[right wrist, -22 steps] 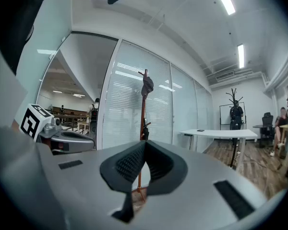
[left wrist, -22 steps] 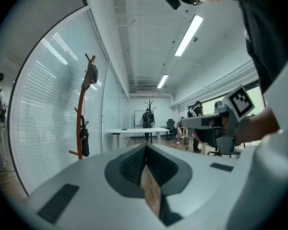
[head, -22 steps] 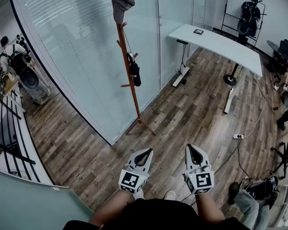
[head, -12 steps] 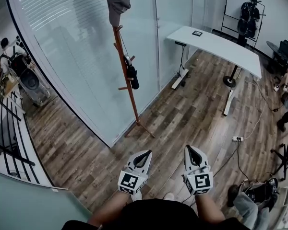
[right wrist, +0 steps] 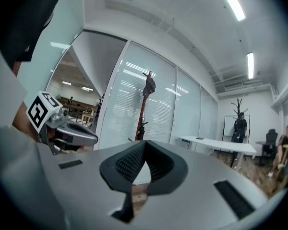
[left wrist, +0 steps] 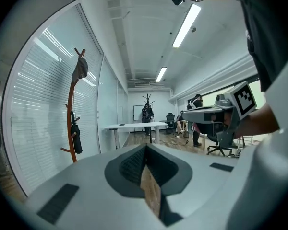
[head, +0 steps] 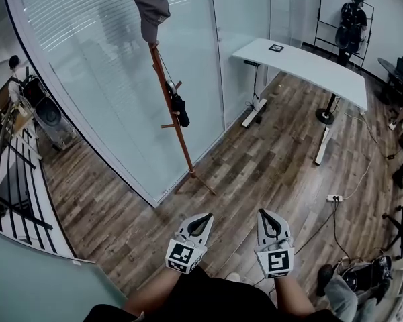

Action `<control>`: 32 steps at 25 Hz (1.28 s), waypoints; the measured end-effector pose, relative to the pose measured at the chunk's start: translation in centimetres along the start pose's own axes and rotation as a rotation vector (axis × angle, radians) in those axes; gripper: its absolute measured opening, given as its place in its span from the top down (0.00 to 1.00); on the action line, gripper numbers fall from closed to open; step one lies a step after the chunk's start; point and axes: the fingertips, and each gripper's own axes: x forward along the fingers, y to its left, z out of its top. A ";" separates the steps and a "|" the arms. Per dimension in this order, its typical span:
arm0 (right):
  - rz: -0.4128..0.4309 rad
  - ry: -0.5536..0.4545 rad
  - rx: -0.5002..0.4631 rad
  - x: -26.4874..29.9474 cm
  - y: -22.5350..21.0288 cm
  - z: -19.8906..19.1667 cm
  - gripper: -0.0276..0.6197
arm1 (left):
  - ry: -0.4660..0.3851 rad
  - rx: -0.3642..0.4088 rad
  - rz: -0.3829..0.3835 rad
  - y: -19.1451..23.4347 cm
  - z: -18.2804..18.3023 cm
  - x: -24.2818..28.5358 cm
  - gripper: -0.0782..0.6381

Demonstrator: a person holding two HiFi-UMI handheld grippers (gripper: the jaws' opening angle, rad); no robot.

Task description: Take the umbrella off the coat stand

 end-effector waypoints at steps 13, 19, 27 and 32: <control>0.061 0.029 0.031 4.2 -1.9 -1.8 0.95 | -0.044 -0.055 0.054 3.2 1.5 4.0 0.87; 0.086 0.044 0.056 10.3 -2.6 -2.0 0.95 | -0.042 -0.069 0.085 8.5 1.4 6.7 0.87; 0.110 0.035 0.002 20.5 -1.9 -0.5 0.95 | -0.041 -0.101 0.116 17.3 1.4 9.8 0.87; 0.103 0.051 0.024 26.5 -1.6 -0.6 0.95 | -0.059 -0.082 0.122 22.8 2.0 11.8 0.87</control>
